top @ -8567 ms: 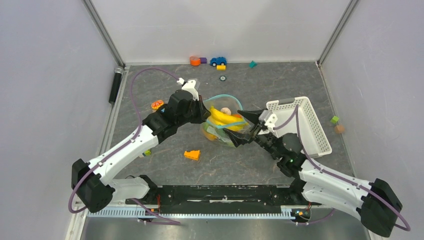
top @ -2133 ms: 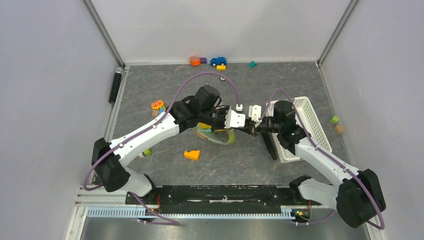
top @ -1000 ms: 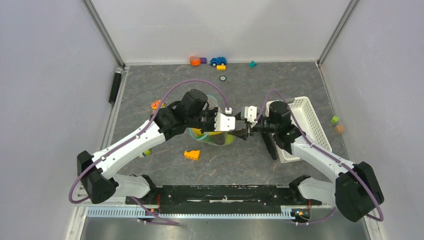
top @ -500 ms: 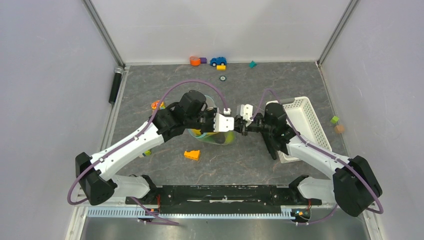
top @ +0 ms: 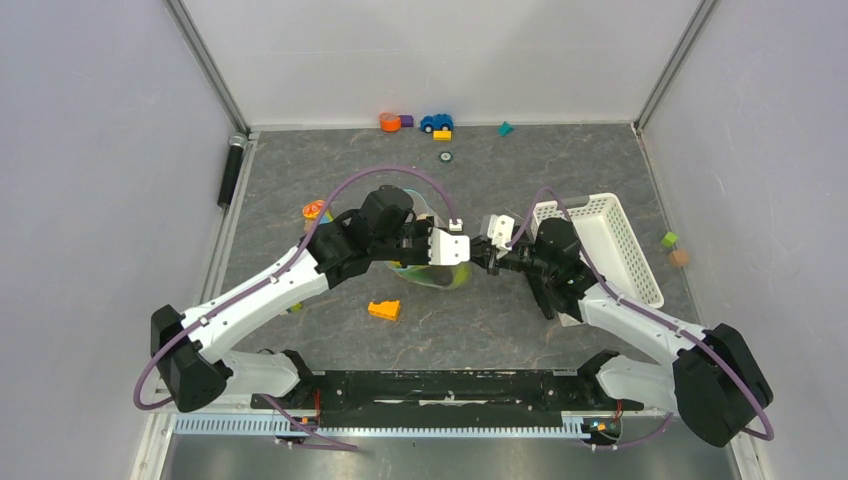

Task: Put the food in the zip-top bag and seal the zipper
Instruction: Zip the zipper food storage bag at the center of the board.

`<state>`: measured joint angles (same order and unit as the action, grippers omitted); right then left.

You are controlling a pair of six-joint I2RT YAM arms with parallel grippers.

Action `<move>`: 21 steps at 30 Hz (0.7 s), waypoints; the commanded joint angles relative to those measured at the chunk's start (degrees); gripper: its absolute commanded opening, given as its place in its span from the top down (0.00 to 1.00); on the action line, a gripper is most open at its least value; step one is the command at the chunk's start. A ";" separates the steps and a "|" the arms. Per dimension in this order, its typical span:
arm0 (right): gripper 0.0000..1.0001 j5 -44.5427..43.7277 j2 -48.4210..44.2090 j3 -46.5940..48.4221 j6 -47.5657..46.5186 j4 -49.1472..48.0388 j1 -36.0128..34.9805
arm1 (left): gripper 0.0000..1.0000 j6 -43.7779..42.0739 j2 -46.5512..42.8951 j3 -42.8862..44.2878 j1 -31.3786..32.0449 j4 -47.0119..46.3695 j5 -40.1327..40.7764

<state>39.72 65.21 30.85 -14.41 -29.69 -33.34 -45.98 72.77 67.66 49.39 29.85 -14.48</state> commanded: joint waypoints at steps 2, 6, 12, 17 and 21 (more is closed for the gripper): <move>1.00 -4.39 -2.04 -0.88 -0.82 -0.09 0.38 | 0.98 -2.42 -3.27 -0.69 -1.05 1.62 8.14; 1.00 -7.52 -3.29 -1.29 -1.73 1.81 0.40 | 0.98 -3.07 -3.89 -1.08 -1.23 1.72 9.96; 1.00 -13.28 -5.62 -2.92 -2.20 3.91 0.44 | 0.98 -3.65 -4.78 -0.96 -1.31 2.32 10.70; 1.00 -19.53 -8.43 -4.03 -2.50 6.04 0.56 | 0.98 -3.72 -5.40 -0.56 -1.31 3.21 10.19; 1.00 -25.70 -10.44 -4.81 -2.26 8.88 1.04 | 0.98 -3.90 -5.88 -0.33 -1.35 3.64 9.50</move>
<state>27.35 57.12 27.77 -15.46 -26.65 -34.06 -46.98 70.46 66.65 49.39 29.93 -10.35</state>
